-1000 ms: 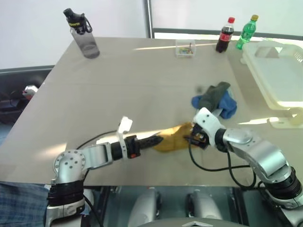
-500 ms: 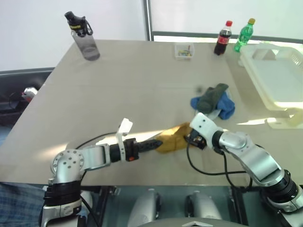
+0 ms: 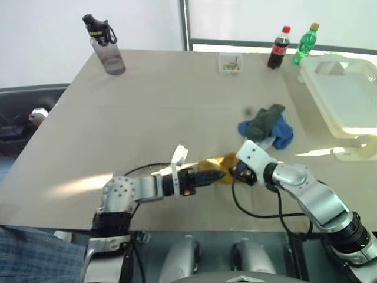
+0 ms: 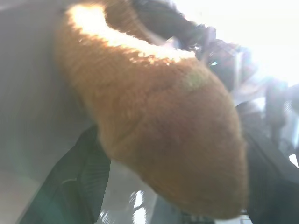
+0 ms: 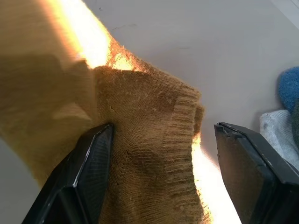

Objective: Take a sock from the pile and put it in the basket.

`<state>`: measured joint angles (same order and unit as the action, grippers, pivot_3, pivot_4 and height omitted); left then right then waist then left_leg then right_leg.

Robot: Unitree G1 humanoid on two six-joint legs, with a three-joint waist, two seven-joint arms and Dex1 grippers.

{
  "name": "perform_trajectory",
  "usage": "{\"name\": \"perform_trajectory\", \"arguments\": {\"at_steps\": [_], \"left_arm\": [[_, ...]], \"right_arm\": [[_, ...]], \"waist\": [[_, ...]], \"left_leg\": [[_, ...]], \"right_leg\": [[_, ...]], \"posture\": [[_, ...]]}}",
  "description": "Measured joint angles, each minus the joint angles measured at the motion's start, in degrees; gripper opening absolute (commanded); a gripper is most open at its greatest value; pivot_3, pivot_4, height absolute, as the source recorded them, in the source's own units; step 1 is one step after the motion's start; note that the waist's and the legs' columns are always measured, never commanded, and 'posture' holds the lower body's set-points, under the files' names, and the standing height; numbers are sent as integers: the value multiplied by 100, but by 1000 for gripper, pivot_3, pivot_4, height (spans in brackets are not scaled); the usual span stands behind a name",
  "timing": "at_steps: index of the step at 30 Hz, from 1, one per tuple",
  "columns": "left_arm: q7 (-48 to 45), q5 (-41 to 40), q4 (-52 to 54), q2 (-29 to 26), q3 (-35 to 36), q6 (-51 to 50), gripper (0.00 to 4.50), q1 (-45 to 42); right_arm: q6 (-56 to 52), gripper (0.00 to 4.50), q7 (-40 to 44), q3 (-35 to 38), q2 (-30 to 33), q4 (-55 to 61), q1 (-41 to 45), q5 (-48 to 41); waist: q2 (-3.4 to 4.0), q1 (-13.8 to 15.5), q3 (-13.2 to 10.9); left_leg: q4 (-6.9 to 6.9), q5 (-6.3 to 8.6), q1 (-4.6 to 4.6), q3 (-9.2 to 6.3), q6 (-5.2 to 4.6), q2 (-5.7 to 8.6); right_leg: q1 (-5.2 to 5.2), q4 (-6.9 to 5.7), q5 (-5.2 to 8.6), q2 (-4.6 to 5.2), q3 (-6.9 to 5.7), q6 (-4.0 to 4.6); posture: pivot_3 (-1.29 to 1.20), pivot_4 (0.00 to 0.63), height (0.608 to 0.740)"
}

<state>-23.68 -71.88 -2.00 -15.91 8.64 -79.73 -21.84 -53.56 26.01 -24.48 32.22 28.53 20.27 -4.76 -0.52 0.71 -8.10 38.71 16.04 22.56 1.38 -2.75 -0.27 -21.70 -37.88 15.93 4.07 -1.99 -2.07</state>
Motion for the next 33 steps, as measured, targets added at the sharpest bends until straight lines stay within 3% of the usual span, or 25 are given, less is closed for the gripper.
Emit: {"name": "perform_trajectory", "arguments": {"at_steps": [10,18,33], "left_arm": [[-406,-231,23,82,214,151,3742,-237],[-553,444,14,-17,145,715,3742,-98],[-977,1091,-452,624,-89,1306,3742,-575]], "right_arm": [[-114,3543,-3,75,0,95,-62,-1],[-157,3543,-7,110,3,150,-95,-1],[-422,3543,93,459,6,320,-212,-144]], "waist": [[0,10,-2],[1,18,-6],[-7,13,-26]], "left_leg": [[0,0,12,-10,-1,0],[-2,0,17,-14,0,1],[-7,0,30,-19,-1,2]], "right_leg": [[1,16,0,1,-14,-1],[1,23,0,1,-19,-1],[-1,33,-1,-1,-27,-2]], "posture": [[0,150,740],[0,150,740],[0,150,740]]}}
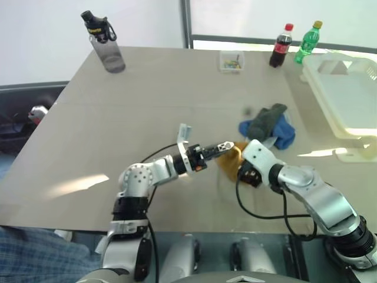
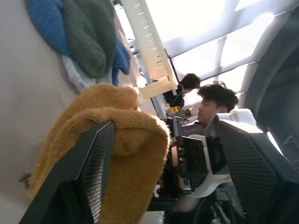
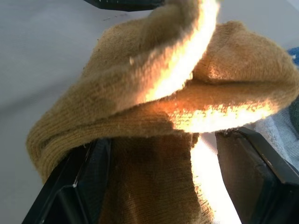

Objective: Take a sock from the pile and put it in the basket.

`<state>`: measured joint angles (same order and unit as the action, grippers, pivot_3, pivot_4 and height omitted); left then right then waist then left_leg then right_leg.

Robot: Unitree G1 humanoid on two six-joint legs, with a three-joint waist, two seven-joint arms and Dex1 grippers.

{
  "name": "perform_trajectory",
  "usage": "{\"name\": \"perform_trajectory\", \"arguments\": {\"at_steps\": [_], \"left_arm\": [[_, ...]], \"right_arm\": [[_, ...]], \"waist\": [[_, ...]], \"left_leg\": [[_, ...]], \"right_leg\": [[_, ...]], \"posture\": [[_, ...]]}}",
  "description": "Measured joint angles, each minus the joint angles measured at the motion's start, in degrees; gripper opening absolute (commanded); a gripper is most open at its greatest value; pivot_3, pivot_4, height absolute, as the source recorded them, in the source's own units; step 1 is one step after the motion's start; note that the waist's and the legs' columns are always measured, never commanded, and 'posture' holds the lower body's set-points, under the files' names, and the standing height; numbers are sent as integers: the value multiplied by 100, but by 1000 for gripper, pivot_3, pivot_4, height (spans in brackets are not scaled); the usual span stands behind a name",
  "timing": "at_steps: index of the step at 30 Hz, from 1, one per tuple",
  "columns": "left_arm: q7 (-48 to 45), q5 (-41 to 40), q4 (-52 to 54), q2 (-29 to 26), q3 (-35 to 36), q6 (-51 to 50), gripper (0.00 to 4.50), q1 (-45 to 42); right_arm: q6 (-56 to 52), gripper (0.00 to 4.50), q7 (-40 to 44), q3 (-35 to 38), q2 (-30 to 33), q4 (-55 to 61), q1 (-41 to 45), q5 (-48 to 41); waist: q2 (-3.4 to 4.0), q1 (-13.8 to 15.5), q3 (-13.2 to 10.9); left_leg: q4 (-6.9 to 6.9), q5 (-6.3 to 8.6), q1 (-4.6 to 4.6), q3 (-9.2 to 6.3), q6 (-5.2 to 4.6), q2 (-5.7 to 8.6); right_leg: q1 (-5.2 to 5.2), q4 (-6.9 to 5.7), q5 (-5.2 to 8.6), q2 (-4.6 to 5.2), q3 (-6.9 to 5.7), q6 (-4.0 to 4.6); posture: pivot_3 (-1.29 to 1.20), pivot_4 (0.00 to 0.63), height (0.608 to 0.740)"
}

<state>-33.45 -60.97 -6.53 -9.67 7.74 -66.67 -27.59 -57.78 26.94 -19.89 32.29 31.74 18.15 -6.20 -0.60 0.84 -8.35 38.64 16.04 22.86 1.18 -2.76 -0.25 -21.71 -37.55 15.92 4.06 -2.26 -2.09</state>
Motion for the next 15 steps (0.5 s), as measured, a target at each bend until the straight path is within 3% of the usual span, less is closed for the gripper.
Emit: {"name": "perform_trajectory", "arguments": {"at_steps": [6,15], "left_arm": [[-178,70,29,-20,-156,-51,3742,0],[-356,482,-229,75,-308,89,3742,-152]], "right_arm": [[-197,3543,136,476,-69,302,-15,-339],[264,3543,503,891,614,570,-57,-414]], "waist": [[-1,-10,-34],[-6,9,-55]], "left_leg": [[0,0,1,-2,0,-1],[0,0,6,-3,0,0]], "right_leg": [[-2,-3,0,-4,0,0],[-2,1,1,-4,-5,-2]], "posture": [[0,150,740],[0,150,740]]}}
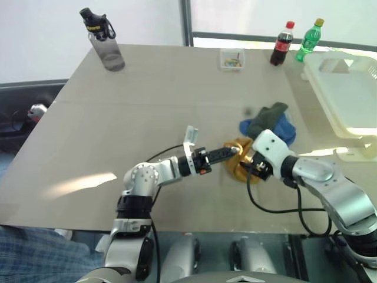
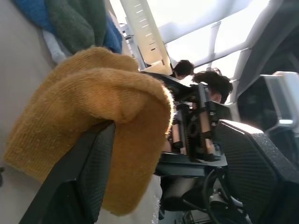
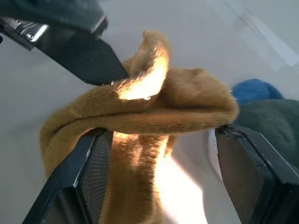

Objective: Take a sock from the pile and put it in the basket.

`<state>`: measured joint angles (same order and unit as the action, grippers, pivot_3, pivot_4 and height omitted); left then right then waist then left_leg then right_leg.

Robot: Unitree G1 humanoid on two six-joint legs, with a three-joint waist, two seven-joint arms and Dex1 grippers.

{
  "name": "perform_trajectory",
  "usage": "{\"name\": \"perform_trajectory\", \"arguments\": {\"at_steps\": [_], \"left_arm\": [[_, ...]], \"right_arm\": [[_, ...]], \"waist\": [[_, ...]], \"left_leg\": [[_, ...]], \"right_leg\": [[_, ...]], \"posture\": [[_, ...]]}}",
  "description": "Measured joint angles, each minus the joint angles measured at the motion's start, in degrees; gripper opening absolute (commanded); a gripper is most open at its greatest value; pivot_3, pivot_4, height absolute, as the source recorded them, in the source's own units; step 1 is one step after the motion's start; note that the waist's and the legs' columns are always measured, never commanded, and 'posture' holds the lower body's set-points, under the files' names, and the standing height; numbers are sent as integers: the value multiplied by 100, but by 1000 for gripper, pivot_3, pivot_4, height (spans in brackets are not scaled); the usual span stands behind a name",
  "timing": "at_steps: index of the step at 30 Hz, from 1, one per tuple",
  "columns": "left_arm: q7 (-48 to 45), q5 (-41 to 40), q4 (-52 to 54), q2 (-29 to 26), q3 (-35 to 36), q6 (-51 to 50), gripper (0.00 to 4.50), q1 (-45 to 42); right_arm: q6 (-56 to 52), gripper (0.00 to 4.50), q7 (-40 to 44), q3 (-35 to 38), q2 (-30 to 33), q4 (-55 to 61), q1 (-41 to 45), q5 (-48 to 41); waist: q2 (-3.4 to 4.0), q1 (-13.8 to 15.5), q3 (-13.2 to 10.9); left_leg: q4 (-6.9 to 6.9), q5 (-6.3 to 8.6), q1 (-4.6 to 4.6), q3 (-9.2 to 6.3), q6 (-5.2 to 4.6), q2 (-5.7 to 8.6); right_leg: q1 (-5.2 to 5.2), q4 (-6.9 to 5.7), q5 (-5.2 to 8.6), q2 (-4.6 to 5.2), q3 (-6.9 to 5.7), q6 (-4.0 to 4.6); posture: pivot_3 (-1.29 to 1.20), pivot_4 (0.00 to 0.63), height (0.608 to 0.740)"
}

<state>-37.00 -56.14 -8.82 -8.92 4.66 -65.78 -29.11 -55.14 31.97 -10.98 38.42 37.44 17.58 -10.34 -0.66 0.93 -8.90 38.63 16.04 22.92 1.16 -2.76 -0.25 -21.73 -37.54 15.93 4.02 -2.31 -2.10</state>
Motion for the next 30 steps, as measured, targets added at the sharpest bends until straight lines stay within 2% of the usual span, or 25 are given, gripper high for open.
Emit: {"name": "perform_trajectory", "arguments": {"at_steps": [1,5,8,10,14,16,24,30], "left_arm": [[-47,34,-60,30,-4,22,3742,-25],[-148,116,-128,56,-32,33,3795,-49],[-272,187,-206,47,-48,10,3795,-76],[-391,192,-218,41,-74,-48,3795,-90],[-578,193,-257,-55,-77,-195,3795,-103],[-666,207,-313,-84,-98,-259,3795,-106],[-1035,385,-371,-197,-367,-359,3795,-112],[-1168,525,-428,-225,-450,-337,3795,-116]], "right_arm": [[-80,3543,44,285,46,33,-127,-130],[-534,4427,71,950,-69,59,-432,-496],[-1313,4427,-11,1702,-688,179,-575,-1036],[-1758,4427,-75,1936,-995,392,-666,-1353],[-2265,4427,-291,2101,-1476,529,-795,-1670],[-2450,4427,-456,2180,-1910,535,-798,-1778],[-2457,4427,-1122,2070,-2765,311,-710,-1822],[-2207,4427,-1365,1927,-2987,-83,-688,-1808]], "waist": [[-1,-1,0],[-2,-11,-2],[1,-19,-4],[7,-17,-8],[9,-17,-9],[13,-24,-11],[16,-25,-12],[16,-31,-12]], "left_leg": [[0,0,0,0,0,0],[0,0,0,0,0,-2],[-1,0,-3,-1,0,-4],[-1,0,-3,-1,1,-6],[-1,0,-4,1,0,-4],[-1,0,-5,1,0,-5],[-1,-1,-3,6,0,-2],[-1,0,-3,9,0,-2]], "right_leg": [[1,2,0,0,-1,0],[1,1,0,0,0,0],[1,-4,0,-2,1,0],[0,-7,0,-3,2,0],[0,-7,0,-2,4,0],[-3,-10,0,-3,5,0],[-12,-15,0,-8,10,0],[-14,-17,0,-12,13,0]], "posture": [[0,150,740],[0,150,740],[0,150,740],[0,150,740],[0,150,740],[0,150,740],[0,150,740],[0,150,740]]}}
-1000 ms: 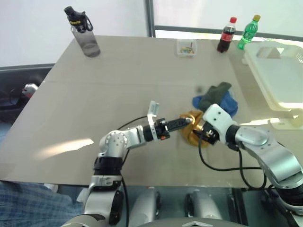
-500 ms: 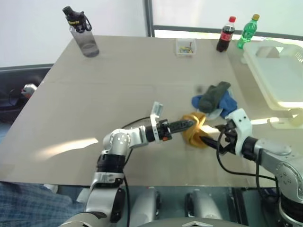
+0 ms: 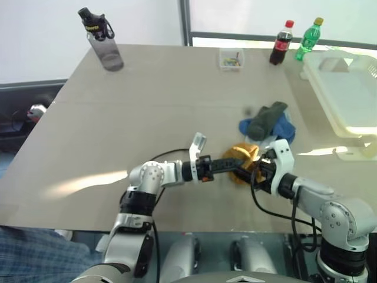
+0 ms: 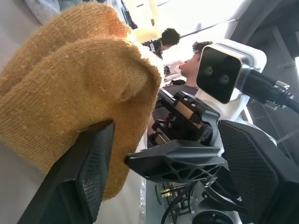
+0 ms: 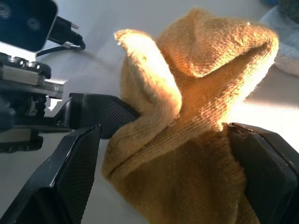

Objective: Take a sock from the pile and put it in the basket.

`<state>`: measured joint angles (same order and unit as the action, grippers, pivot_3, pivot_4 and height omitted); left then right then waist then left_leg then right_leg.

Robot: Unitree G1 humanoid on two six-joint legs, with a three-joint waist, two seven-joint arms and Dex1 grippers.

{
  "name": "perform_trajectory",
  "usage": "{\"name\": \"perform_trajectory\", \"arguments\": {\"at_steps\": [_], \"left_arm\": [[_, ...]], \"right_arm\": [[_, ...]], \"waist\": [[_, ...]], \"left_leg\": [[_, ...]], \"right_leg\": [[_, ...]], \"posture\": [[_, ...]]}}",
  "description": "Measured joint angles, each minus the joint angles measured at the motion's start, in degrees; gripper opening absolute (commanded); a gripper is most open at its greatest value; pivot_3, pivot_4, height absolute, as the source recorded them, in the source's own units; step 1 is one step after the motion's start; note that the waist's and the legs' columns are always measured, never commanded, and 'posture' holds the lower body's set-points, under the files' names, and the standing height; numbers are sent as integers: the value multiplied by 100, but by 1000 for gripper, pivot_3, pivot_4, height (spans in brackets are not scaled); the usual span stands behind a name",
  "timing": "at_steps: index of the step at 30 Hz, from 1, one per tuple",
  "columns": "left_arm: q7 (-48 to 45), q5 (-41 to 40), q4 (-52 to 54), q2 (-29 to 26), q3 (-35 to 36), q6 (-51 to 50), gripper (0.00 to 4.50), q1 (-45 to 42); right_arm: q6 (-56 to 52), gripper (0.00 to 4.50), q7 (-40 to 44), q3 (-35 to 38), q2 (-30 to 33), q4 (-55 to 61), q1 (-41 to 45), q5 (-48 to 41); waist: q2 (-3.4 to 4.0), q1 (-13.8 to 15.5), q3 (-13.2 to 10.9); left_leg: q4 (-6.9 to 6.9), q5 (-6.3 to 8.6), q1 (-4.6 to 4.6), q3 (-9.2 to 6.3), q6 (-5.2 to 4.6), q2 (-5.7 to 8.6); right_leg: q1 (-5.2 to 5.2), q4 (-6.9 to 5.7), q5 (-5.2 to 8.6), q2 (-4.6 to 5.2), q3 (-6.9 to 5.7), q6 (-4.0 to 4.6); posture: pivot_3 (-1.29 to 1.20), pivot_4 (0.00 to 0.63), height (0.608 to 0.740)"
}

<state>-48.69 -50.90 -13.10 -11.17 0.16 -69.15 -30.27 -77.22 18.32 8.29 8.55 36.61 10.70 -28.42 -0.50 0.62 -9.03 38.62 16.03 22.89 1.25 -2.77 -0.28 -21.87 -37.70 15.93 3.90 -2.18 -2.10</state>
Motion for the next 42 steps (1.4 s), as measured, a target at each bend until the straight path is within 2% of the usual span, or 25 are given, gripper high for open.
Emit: {"name": "perform_trajectory", "arguments": {"at_steps": [8,15,16,17,23,25,30,35,42], "left_arm": [[-109,21,66,-125,-29,-3,3795,76],[-120,20,223,-235,-31,-48,3795,190],[-131,15,306,-277,-33,-72,3795,239],[-138,12,362,-318,-33,-94,3795,266],[-271,-109,646,-628,17,-189,3795,362],[-350,-118,744,-782,59,-189,3795,365],[-394,-165,812,-1075,301,-174,3795,360],[-405,-157,812,-1248,391,-125,3795,359],[-658,40,1338,-2038,350,253,3795,451]], "right_arm": [[95,4427,-394,451,-688,-439,205,-134],[116,4427,-542,284,-574,-490,210,-152],[120,3917,-561,229,-526,-484,205,-142],[130,3676,-584,177,-486,-481,191,-125],[326,767,-578,-299,153,-433,-22,4],[431,55,-516,-504,342,-389,-52,26],[681,55,-471,-753,554,-404,-96,76],[765,55,-438,-760,511,-423,-85,42],[403,55,-369,-182,296,-573,89,-382]], "waist": [[1,-18,1],[2,-44,3],[3,-56,3],[2,-62,3],[2,-92,4],[2,-116,4],[-1,-124,7],[-4,-127,8],[0,-137,2]], "left_leg": [[0,0,-2,2,0,-3],[0,0,-5,2,0,-3],[0,0,-5,2,0,-3],[-1,0,-5,2,0,-3],[-1,0,-5,2,0,-3],[-2,0,-8,2,0,-3],[-3,0,-8,2,0,-4],[-3,0,-11,2,0,-5],[-13,0,-5,8,1,-8]], "right_leg": [[-2,-5,0,-6,7,0],[-2,-8,0,-5,8,1],[-2,-8,0,-4,8,1],[-2,-7,0,-4,8,1],[-1,-5,1,-1,8,1],[0,-6,1,-2,9,1],[0,-5,1,-2,9,1],[0,-7,1,-2,9,1],[-12,-4,0,2,16,2]], "posture": [[0,150,740],[0,150,740],[0,150,740],[0,150,740],[0,150,740],[0,150,740],[0,150,740],[0,150,740],[0,150,740]]}}
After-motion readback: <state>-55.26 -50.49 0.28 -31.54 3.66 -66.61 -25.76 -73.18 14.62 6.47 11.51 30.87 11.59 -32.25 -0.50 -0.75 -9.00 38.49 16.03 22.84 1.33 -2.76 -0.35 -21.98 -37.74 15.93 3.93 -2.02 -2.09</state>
